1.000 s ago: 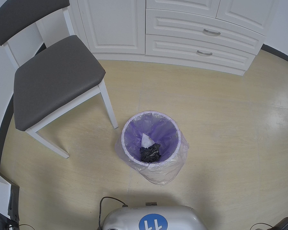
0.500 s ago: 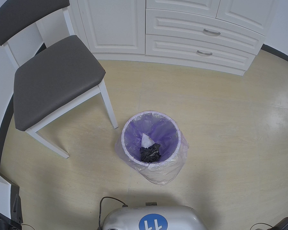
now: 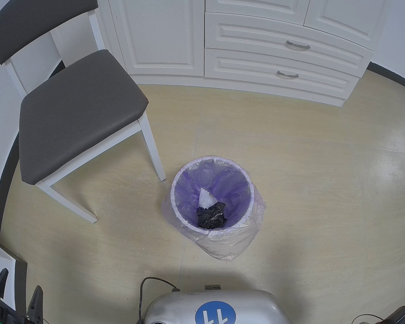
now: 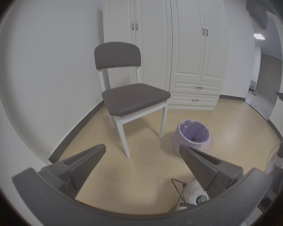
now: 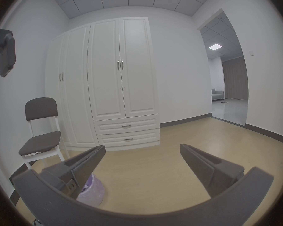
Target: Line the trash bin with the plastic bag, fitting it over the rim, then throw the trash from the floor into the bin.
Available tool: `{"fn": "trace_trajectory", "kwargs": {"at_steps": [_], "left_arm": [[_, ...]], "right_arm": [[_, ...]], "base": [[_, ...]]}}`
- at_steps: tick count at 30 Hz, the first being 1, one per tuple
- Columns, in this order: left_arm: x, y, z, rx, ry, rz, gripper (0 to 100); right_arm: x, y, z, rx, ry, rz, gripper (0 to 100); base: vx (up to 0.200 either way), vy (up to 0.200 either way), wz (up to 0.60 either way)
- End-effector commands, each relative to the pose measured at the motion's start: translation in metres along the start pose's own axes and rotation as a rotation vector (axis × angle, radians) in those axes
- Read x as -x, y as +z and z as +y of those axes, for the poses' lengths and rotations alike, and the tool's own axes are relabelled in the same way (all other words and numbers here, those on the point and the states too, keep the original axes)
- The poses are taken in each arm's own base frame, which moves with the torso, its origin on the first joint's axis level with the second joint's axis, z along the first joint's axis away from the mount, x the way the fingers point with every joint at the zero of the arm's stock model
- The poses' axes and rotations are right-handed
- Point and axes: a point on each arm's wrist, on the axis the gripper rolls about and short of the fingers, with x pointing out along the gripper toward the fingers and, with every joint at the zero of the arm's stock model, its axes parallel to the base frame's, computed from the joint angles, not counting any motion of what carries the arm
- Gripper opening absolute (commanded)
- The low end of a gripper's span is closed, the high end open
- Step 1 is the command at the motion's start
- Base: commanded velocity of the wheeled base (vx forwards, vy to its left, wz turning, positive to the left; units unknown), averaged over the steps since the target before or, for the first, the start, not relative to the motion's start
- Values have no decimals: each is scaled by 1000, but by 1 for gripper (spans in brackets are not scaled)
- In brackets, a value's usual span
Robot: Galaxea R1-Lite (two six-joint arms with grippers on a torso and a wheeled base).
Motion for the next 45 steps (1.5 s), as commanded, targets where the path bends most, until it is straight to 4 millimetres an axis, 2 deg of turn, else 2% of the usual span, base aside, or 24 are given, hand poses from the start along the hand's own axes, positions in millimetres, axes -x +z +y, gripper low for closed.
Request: {"fn": "trace_trajectory", "kwargs": {"at_steps": [1, 14, 21, 29, 40, 45], "left_arm": [[0, -1, 0, -1, -8, -30, 100], [0, -1, 0, 1, -6, -30, 100], [0, -1, 0, 2, -6, -30, 100], [0, -1, 0, 11, -5, -30, 100], [0, -1, 0, 10, -3, -30, 100], [0, -1, 0, 10, -3, -30, 100]], "right_arm": [[2, -11, -2, 21, -4, 66, 100], [7, -36, -6, 85, -55, 311, 100], [7, -36, -3, 88, 69, 322, 100], [7, -36, -2, 202, 145, 323, 100], [9, -38, 3, 255, 417, 330, 100], [9, -38, 3, 226, 399, 337, 100]], "base": [[0, 0, 0], [0, 0, 0], [0, 0, 0], [0, 0, 0], [0, 0, 0], [0, 0, 0]]}}
